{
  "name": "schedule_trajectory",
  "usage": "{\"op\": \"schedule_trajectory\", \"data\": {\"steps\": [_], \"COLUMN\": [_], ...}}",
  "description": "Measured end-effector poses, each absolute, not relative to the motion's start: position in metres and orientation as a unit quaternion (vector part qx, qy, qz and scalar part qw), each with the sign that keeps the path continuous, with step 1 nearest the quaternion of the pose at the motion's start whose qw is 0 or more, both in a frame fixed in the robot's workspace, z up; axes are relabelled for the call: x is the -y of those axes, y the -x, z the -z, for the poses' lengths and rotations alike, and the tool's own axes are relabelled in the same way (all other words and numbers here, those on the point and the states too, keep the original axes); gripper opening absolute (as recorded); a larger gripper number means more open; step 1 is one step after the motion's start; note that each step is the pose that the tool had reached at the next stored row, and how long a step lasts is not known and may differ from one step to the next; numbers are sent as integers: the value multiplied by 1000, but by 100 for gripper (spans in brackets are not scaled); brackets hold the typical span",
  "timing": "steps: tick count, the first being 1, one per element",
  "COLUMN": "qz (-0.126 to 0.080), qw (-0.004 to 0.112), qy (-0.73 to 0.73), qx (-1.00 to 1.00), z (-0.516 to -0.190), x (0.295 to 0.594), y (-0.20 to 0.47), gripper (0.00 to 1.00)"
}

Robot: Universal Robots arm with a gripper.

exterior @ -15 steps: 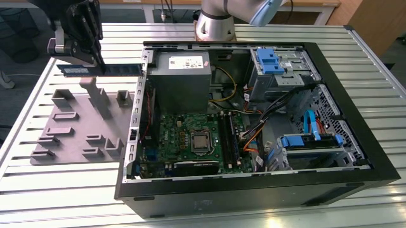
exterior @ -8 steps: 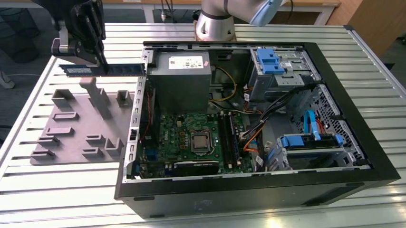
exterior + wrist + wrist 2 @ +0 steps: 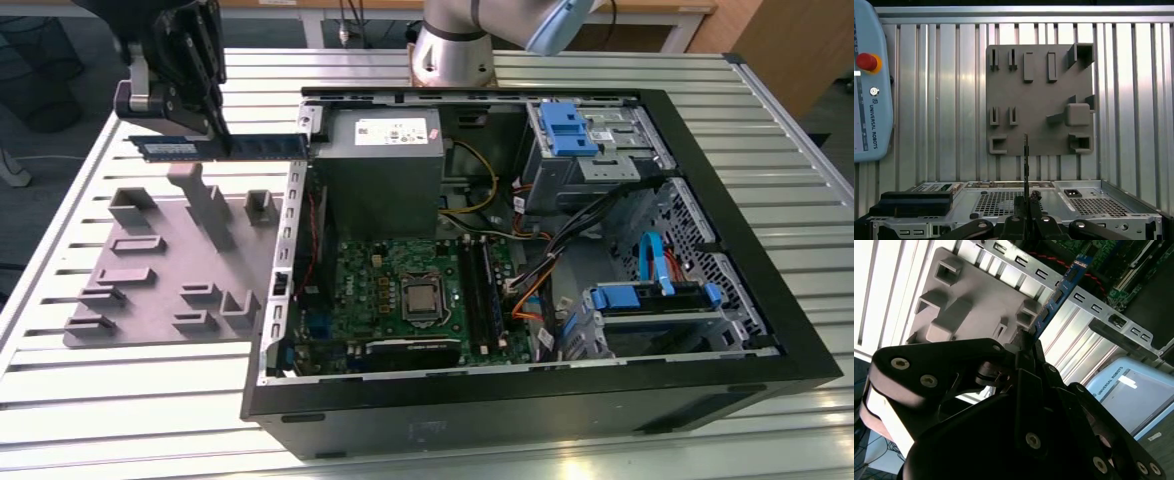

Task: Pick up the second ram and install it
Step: 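Pick up the second ram and move it above second insertion slot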

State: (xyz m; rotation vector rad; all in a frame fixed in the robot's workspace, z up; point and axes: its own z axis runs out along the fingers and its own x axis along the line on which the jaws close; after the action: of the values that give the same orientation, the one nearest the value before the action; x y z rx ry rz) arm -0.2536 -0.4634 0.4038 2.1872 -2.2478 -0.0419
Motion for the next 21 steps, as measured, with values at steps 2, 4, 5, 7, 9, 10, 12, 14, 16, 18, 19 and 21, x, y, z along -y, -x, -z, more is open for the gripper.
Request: {"op": "schedule_trajectory", "data": {"steps": [2, 4, 5, 7, 9, 10, 12, 14, 16, 18, 19, 21], "qz": [13, 13, 13, 13, 13, 13, 13, 13, 13, 13, 13, 13], "qw": [2, 3, 2, 3, 2, 2, 3, 2, 3, 2, 3, 2], "qy": [-697, -697, -697, -697, -697, -697, -697, -697, -697, -697, -697, -697], "qx": [717, 717, 717, 717, 717, 717, 717, 717, 717, 717, 717, 717], "z": [-404, -404, -404, -404, -404, -404, -404, -404, -404, -404, -404, -404], "x": [463, 463, 463, 463, 463, 463, 463, 463, 463, 463, 463, 463], "y": [253, 252, 252, 249, 248, 248, 247, 246, 245, 244, 243, 242], "gripper": [14, 14, 14, 14, 14, 14, 14, 14, 14, 14, 14, 14]}}
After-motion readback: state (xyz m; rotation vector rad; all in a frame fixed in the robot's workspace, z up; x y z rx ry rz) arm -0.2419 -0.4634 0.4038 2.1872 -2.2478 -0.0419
